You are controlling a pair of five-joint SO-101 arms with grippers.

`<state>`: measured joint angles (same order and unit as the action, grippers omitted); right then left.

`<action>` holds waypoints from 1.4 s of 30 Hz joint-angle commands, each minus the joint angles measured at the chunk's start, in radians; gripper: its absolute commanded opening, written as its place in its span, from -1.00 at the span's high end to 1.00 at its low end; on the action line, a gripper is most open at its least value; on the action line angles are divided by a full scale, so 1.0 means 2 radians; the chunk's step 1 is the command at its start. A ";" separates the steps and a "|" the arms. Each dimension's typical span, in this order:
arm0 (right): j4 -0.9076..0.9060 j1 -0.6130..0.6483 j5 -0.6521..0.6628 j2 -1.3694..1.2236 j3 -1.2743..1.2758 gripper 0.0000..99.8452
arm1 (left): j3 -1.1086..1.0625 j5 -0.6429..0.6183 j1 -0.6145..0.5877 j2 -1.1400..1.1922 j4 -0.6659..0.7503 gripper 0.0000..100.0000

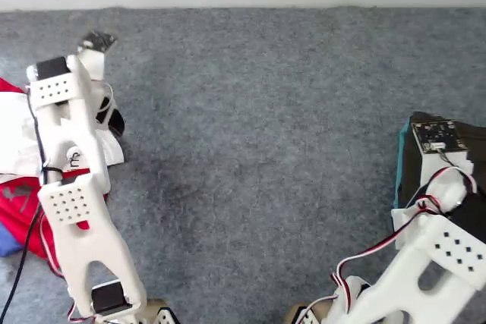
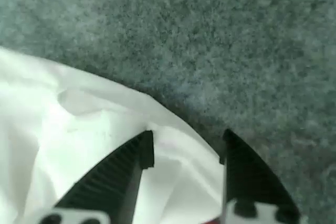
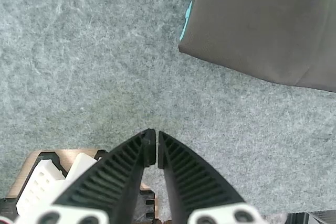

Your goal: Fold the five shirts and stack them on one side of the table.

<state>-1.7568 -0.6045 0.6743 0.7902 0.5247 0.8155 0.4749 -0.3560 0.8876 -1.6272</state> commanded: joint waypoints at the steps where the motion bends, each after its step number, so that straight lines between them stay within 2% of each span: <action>1: -0.019 0.003 -0.005 0.004 -0.002 0.98 | 0.004 0.004 -0.002 0.014 0.023 0.61; 7: -0.019 0.003 -0.005 0.004 -0.002 0.98 | 0.004 0.025 0.010 0.025 0.034 0.97; 11: -0.019 0.003 -0.005 0.004 -0.002 0.98 | 0.026 0.039 0.018 0.018 0.009 0.97; 17: -0.019 0.003 -0.006 0.004 -0.002 0.98 | 0.161 0.015 0.039 -0.001 -0.062 0.98; 22: -0.019 0.003 -0.007 0.004 -0.002 0.98 | 0.242 -0.038 0.081 -0.038 -0.064 0.98; 25: -0.019 0.003 -0.007 0.004 -0.002 0.98 | 0.249 -0.044 0.124 -0.071 -0.063 0.98; 28: -0.019 0.003 -0.007 0.006 -0.002 0.98 | 0.247 -0.046 0.139 -0.099 -0.063 0.97; 31: -0.020 0.003 -0.007 0.006 -0.002 0.98 | 0.225 -0.042 0.115 -0.111 -0.064 0.94; 37: -0.019 0.003 -0.007 0.005 0.004 0.98 | 0.132 -0.014 0.022 -0.110 -0.064 0.65; 42: -0.019 0.004 -0.007 0.005 0.037 0.98 | 0.035 0.038 -0.026 -0.106 -0.050 0.60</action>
<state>-1.7568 -0.6045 0.6713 0.7902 0.5846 0.9628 0.4933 -0.3682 0.7188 -1.7346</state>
